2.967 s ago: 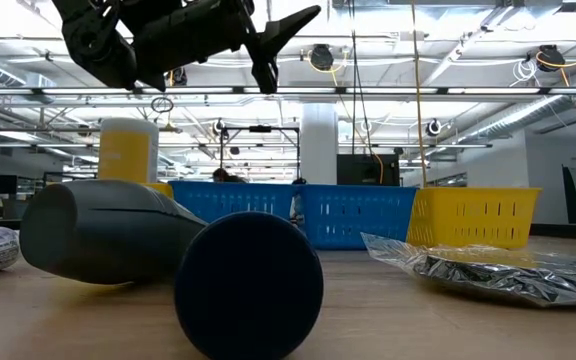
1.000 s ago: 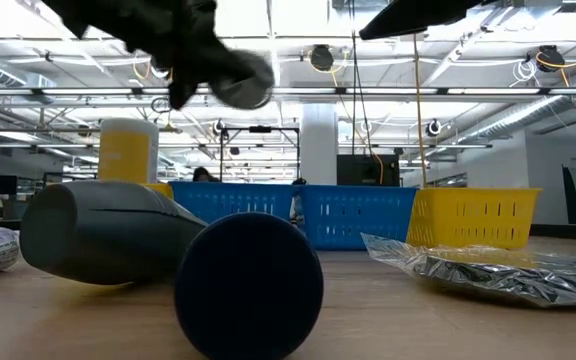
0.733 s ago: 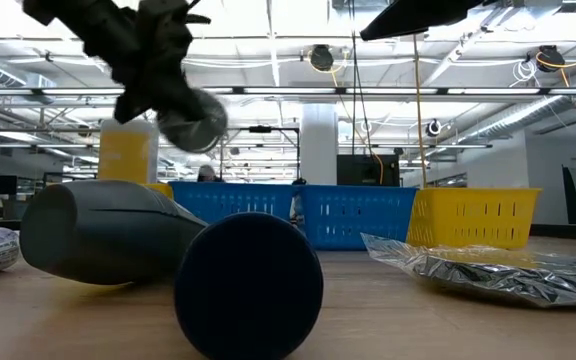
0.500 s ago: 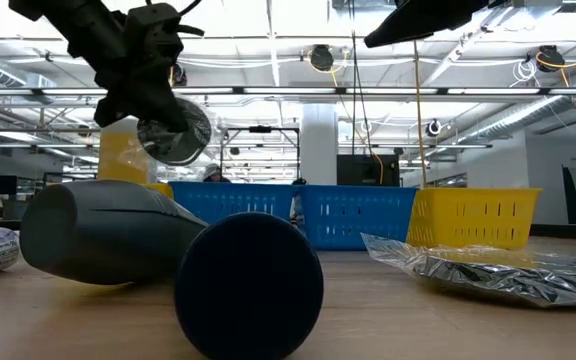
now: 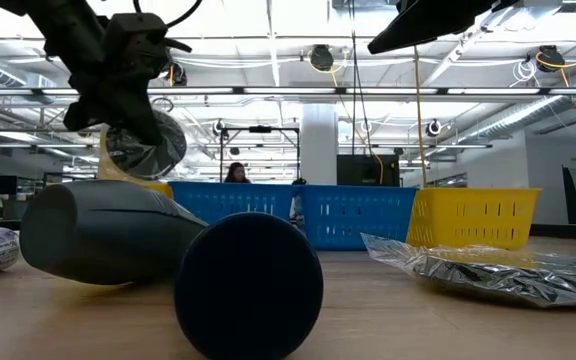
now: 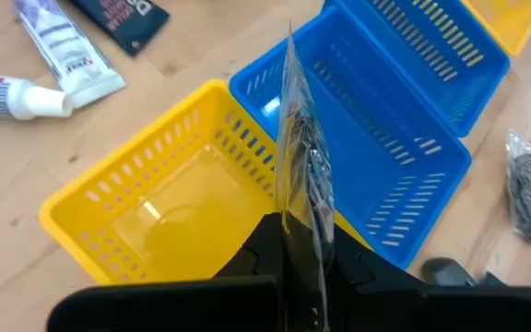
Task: Pick & Place Travel size toiletries
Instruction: Put the hairbrush into the left yellow bin
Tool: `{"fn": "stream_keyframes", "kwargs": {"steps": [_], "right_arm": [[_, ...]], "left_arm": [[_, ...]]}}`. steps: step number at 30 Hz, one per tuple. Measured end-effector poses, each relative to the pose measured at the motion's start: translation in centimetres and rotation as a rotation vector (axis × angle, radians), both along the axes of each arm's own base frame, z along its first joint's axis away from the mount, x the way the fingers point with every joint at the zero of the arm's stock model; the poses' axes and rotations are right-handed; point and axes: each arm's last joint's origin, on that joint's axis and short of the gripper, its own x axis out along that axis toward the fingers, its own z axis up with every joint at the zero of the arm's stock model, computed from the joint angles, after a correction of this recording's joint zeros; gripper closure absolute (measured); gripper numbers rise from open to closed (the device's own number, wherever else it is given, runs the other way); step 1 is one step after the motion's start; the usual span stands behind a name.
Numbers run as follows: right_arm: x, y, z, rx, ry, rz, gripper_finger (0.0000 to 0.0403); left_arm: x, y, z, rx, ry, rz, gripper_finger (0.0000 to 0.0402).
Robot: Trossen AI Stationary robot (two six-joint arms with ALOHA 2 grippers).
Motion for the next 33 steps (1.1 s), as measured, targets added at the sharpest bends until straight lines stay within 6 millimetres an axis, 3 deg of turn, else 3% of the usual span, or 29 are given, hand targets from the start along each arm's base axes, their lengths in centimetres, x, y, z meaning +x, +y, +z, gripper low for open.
{"fn": "stream_keyframes", "kwargs": {"steps": [9,23,33], "right_arm": [[0.0,0.0,0.0,-0.002,0.001,0.002,0.0312],[-0.03,0.0,-0.05,-0.004,0.007,0.003,0.0312],[-0.03,0.01,-0.05,-0.003,0.007,0.005,0.0312]], "left_arm": [[-0.01,-0.14,0.0,-0.025,-0.004,0.01,0.0379],[0.03,-0.09,-0.04,-0.011,-0.002,0.01,0.0269],[0.03,0.12,-0.03,0.033,-0.005,0.032,0.0256]]}}
